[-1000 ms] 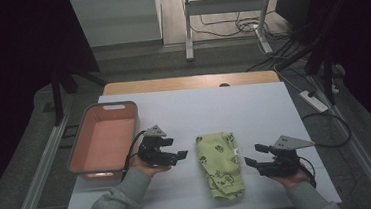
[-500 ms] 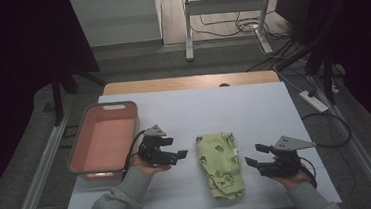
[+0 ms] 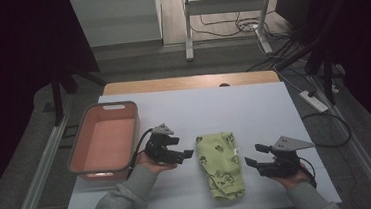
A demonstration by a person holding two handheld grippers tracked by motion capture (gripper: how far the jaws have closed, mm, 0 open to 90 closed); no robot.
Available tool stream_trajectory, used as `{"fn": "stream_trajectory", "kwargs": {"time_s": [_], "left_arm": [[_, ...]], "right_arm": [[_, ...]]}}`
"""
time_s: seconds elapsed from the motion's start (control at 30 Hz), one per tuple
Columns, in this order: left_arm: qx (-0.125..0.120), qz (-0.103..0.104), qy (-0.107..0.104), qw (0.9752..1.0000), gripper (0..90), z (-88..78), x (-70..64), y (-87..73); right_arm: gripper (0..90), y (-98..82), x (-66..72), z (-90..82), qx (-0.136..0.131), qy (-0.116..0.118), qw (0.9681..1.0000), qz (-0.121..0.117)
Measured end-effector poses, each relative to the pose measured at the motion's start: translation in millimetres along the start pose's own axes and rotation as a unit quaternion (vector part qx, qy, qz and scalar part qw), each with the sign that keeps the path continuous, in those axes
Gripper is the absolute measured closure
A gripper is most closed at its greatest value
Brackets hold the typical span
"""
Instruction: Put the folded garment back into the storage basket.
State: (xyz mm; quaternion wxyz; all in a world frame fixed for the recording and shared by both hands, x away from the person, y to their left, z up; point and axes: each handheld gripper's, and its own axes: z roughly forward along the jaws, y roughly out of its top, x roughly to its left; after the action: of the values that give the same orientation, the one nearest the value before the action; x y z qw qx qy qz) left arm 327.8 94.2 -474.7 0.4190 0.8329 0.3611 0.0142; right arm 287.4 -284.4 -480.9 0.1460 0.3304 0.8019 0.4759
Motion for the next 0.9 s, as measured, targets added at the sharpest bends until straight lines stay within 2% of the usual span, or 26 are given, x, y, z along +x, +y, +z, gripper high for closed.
{"fn": "stream_trajectory", "kwargs": {"time_s": [0.5,0.9], "left_arm": [[0.013,-0.002,-0.012,0.9998,21.1,22.4,-1.3,14.4],[0.039,-0.004,-0.013,0.9991,20.1,43.7,-1.7,24.6]], "right_arm": [[33.9,-0.4,1.4,1.6,0.003,0.001,1.0,-0.008],[33.9,-0.8,2.0,1.7,0.004,0.0,0.9999,-0.009]]}}
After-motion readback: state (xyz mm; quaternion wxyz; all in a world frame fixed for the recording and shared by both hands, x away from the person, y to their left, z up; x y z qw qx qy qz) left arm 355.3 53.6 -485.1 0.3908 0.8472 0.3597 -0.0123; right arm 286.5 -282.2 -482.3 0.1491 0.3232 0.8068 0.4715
